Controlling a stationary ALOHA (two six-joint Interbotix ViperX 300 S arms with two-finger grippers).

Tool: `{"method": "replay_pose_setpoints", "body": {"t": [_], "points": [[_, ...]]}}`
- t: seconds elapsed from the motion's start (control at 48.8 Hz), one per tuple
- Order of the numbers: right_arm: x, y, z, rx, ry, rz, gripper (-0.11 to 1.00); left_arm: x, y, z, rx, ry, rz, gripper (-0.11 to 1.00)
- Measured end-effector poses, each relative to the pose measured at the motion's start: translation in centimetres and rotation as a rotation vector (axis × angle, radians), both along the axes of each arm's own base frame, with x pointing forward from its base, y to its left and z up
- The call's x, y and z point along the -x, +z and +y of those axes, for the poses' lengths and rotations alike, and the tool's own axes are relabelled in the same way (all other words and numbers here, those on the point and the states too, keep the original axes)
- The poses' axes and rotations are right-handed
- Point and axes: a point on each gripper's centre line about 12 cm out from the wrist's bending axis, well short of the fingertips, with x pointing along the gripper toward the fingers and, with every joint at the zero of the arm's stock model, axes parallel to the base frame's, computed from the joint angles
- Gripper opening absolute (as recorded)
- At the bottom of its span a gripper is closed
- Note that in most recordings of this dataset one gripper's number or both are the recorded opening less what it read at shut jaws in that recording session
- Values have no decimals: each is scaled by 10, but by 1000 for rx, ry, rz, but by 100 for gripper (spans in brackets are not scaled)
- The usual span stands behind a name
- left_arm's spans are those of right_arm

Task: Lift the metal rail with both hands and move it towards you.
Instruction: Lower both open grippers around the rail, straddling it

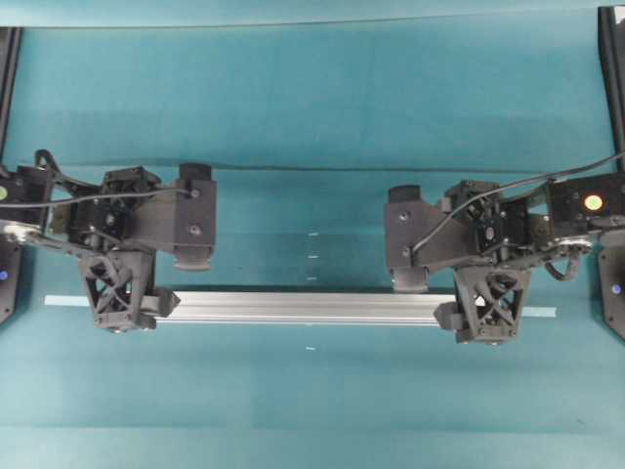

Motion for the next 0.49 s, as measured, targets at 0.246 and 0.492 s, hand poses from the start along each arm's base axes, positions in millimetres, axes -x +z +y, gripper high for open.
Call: {"method": "replay_pose_setpoints", "body": {"t": [0.246, 0.492], "points": [[-1, -9, 0, -18, -57, -1, 100, -2, -10, -1, 0, -2, -2, 99], [9, -34, 6, -28, -83, 9, 100, 1, -34, -1, 2, -1, -1, 99]]}}
